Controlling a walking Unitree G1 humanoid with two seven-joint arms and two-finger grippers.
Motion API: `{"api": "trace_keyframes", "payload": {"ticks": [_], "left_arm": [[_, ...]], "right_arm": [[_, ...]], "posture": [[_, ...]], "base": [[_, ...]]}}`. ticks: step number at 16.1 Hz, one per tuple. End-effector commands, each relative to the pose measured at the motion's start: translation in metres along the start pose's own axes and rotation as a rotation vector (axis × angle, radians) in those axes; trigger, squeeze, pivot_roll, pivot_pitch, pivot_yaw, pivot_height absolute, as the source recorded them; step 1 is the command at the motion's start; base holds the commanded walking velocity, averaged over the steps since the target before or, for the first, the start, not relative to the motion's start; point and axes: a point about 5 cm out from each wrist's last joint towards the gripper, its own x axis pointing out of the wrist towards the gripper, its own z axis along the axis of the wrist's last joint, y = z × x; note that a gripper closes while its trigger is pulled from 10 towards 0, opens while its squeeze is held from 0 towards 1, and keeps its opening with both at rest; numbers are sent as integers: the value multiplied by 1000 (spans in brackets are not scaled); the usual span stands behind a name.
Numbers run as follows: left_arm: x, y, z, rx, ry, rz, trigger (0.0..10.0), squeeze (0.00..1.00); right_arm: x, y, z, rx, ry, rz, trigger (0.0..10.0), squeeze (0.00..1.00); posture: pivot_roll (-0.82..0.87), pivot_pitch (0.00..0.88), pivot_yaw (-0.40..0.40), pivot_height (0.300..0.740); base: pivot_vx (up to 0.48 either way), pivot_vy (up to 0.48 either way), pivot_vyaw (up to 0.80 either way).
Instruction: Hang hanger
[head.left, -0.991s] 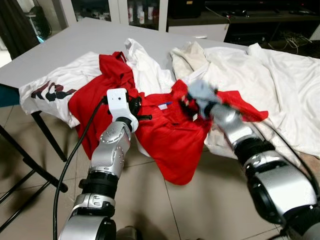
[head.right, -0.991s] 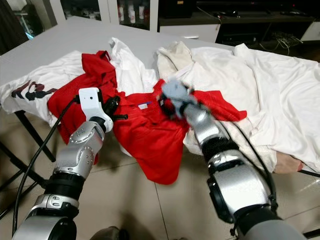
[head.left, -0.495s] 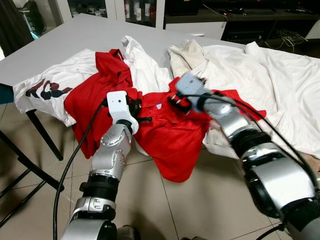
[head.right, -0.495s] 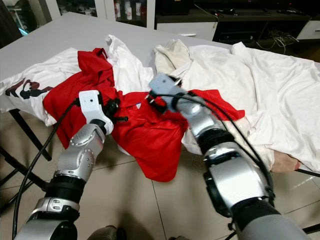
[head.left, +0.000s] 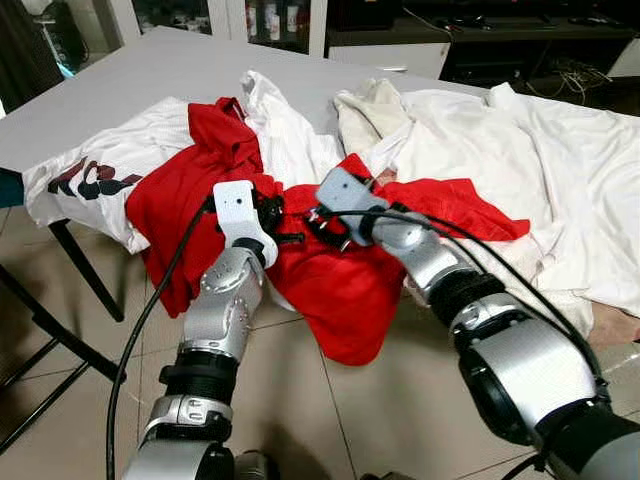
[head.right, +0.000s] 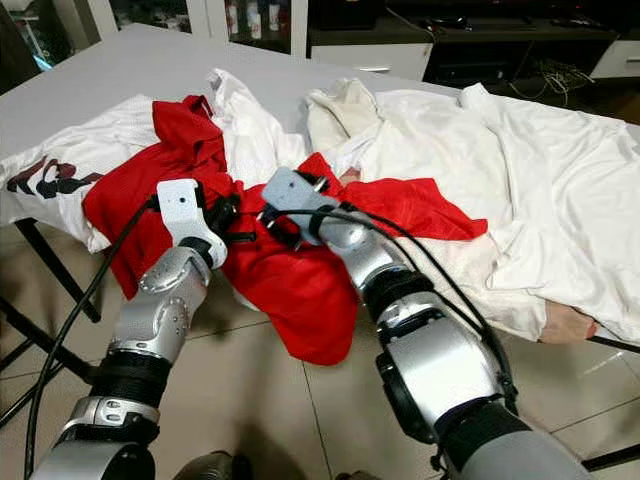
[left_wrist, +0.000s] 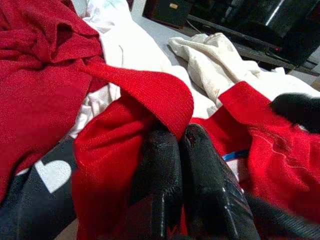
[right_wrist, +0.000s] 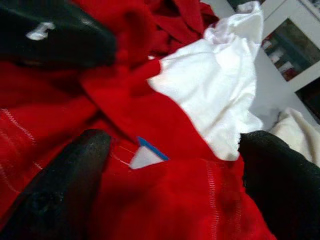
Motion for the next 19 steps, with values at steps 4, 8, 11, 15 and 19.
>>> {"api": "trace_keyframes", "payload": {"ticks": [4,8,11,15,19], "left_arm": [[-1,-3,0,15,7,-8,10000,0],[-1,-2,0,17,9,-8,10000,0],[0,-3,0,19,13,-14,10000,0],[2,-6,1,23,17,-28,10000,0],[1,-5,1,21,15,-25,10000,0]], "right_arm": [[-12,-5,-40,-4,211,-128,10000,0],[-27,-18,-64,16,302,-185,10000,0],[-35,-25,-74,40,330,-220,10000,0],[-46,-30,-88,61,393,-205,10000,0],[-38,-46,-56,73,207,-193,10000,0]], "posture": [[110,25,-41,740],[103,24,-35,740],[91,25,-25,740],[86,20,-18,740],[88,21,-25,740]], "base": [[0,0,0],[0,0,0],[0,0,0],[0,0,0],[0,0,0]]}}
